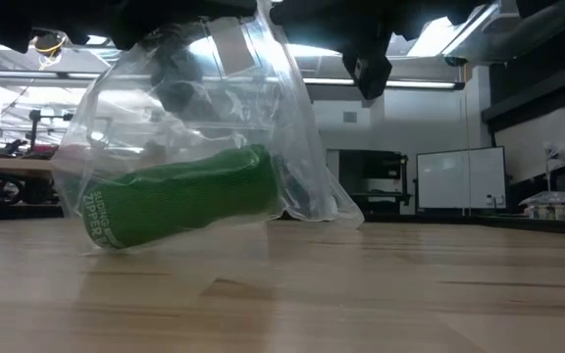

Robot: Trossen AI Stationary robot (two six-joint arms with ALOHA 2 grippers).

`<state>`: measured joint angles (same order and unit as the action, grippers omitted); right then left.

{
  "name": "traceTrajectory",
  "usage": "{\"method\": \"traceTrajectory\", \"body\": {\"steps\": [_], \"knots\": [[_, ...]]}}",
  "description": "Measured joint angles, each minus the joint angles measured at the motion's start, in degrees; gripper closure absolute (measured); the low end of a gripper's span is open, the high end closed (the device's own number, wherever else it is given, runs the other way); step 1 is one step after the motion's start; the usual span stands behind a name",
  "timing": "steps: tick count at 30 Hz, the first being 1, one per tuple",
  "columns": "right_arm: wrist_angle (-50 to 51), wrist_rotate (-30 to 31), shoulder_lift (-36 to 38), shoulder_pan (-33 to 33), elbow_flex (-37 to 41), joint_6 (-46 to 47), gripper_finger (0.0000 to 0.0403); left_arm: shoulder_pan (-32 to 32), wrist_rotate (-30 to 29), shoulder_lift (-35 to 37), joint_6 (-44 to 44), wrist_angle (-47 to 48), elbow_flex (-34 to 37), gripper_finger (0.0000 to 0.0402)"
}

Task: Roll bandage
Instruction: Close the transparent zip bag

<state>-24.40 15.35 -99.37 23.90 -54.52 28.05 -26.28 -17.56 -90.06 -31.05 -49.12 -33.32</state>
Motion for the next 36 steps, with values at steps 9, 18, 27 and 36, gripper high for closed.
{"method": "traceTrajectory", "body": {"steps": [9,18,27,36], "knots": [[0.05,-0.17,0.0,0.02,0.0,-0.04,0.0387,0.0,0.0,0.0,-0.02,0.01,0.0,0.0401],[-1.12,-1.04,0.0,0.02,0.0,-0.43,0.0378,0.0,0.01,0.02,-0.02,-0.1,0.0,0.0401],[-1.42,-3.55,0.0,0.0,0.0,1.49,0.0377,0.0,0.04,0.02,-0.02,0.04,0.0,0.0401],[-1.35,-6.31,0.02,0.04,0.0,2.18,0.0372,0.0,0.02,0.02,-0.02,0.09,0.0,0.0401]]}}
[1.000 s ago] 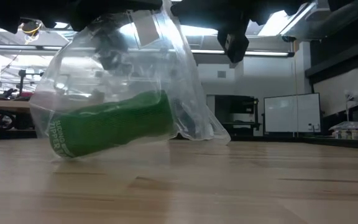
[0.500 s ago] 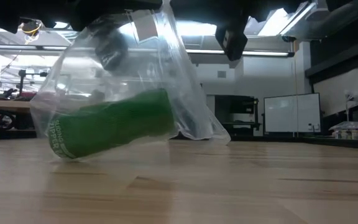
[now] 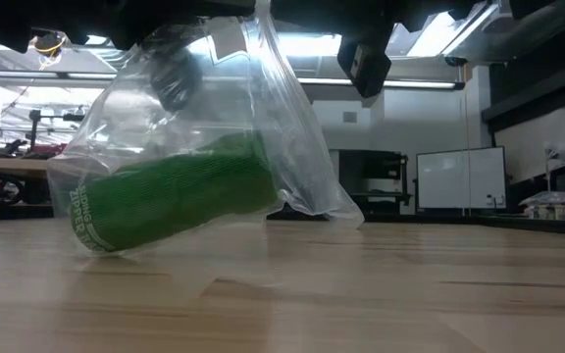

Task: Roll bandage
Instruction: Close the transparent zip bag

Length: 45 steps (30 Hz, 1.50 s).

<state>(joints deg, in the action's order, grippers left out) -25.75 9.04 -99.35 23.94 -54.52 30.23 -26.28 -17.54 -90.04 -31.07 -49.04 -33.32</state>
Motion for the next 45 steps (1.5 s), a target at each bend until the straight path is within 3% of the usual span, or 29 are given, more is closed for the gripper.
{"method": "traceTrajectory", "body": {"steps": [7,14,21,31,45], "knots": [[0.18,-2.26,-1.45,0.04,-0.02,4.49,0.029,0.02,-0.02,0.0,0.0,-0.01,0.0,0.0401],[-0.29,-0.75,-1.75,0.02,-0.02,2.38,0.0212,0.0,-0.04,0.0,0.0,0.15,0.0,0.0401],[0.28,-0.12,-1.75,0.02,-0.02,0.6,0.0206,0.0,1.04,0.0,-0.55,0.63,0.0,0.0401],[0.3,-0.07,-1.75,0.02,-0.02,0.56,0.0206,-2.12,2.71,0.0,-9.06,5.7,0.0,0.0401],[-1.22,1.95,-1.75,0.02,-0.02,0.8,0.0206,-0.46,2.56,0.0,-5.83,2.91,0.0,0.0401]]}}
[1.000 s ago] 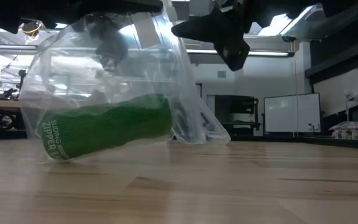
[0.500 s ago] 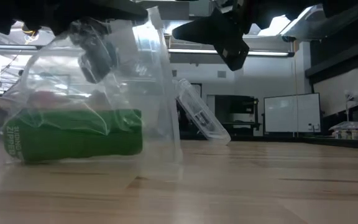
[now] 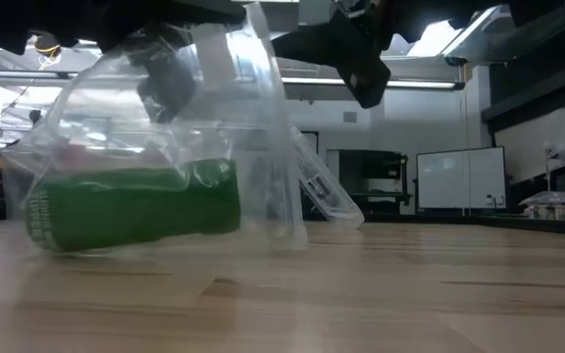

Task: Roll bandage
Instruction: Close the transparent zip bag

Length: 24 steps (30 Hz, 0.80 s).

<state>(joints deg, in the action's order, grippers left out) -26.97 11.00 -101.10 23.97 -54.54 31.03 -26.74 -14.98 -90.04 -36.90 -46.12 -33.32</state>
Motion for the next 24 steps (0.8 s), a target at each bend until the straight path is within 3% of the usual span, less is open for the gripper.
{"method": "traceTrajectory", "body": {"steps": [24], "knots": [[-0.67,-2.19,-0.01,-1.95,-0.04,0.2,0.0206,0.32,0.0,0.0,2.27,-3.77,0.0,0.0401]]}}
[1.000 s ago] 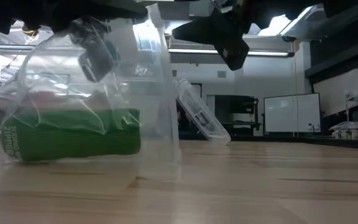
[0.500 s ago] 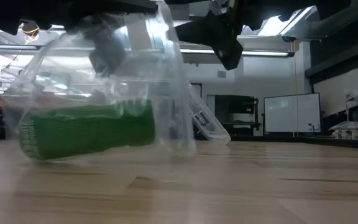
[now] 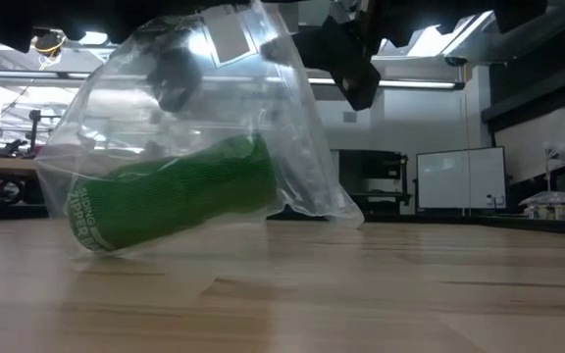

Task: Roll bandage
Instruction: Close the transparent zip bag

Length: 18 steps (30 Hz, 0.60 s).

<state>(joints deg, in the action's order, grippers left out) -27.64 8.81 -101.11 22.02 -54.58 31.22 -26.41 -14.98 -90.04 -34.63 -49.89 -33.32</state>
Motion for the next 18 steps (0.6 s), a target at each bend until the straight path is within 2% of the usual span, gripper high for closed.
{"method": "traceTrajectory", "body": {"steps": [4,12,18], "knots": [[-2.55,-0.03,-0.01,0.0,-0.01,-0.02,0.0213,0.0,0.0,0.0,-0.04,0.0,0.0,0.0401],[-2.17,-0.92,-0.01,0.0,-0.03,-0.02,0.0271,0.0,0.0,0.0,-0.07,-0.01,0.0,0.0401],[-2.45,-0.93,-0.01,0.0,-0.03,-0.02,0.0301,0.0,0.0,-0.02,-0.07,-0.02,0.0,0.0401]]}}
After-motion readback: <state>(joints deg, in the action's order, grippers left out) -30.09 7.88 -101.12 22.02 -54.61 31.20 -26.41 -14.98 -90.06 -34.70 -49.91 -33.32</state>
